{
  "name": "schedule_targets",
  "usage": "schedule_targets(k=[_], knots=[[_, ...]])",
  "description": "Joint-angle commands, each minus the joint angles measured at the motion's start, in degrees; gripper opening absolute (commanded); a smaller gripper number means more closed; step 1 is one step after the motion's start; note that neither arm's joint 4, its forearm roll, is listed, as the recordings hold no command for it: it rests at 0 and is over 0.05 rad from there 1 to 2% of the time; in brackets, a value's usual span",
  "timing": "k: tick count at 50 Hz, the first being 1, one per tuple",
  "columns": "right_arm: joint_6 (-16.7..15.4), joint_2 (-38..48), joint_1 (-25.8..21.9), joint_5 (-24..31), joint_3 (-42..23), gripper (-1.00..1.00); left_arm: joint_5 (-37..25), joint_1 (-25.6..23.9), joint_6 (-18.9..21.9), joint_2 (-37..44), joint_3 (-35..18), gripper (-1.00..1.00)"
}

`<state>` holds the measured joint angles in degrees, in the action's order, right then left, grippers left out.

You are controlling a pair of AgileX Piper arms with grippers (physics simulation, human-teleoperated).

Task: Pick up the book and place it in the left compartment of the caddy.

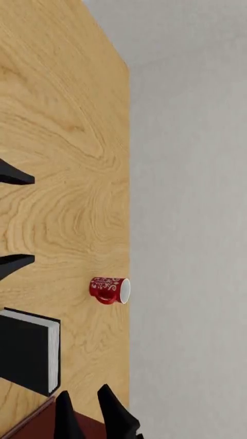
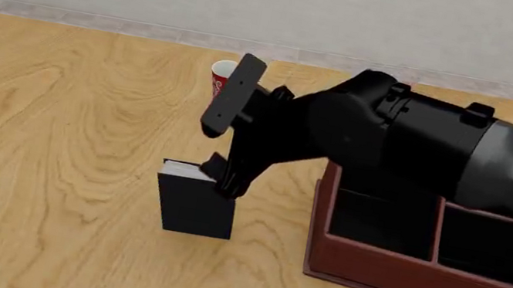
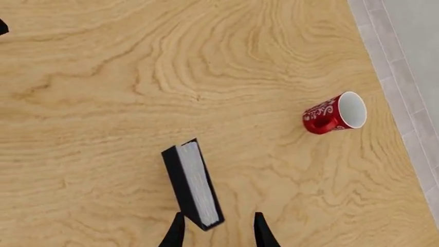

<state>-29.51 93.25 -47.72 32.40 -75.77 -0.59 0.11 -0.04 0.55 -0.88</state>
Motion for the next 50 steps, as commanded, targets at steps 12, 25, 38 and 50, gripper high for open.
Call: schedule_targets(k=[12,25,38,50], knots=[[0.9,2.2,0.2,-1.5,1.2,1.0,0.0,-0.1,0.1,-0.2,0.1,1.0],[1.5,4.1,0.1,-2.3,1.1,1.0,0.0,-0.1,0.1,-0.2,0.1,1.0],[2.3,5.5,-0.2,-3.3,1.6,1.0,0.0,-0.1,0.1,-0.2,0.1,1.0],[3.1,6.9,-0.3,-4.7,2.6,1.0,0.0,-0.1,0.1,-0.2,0.1,1.0]])
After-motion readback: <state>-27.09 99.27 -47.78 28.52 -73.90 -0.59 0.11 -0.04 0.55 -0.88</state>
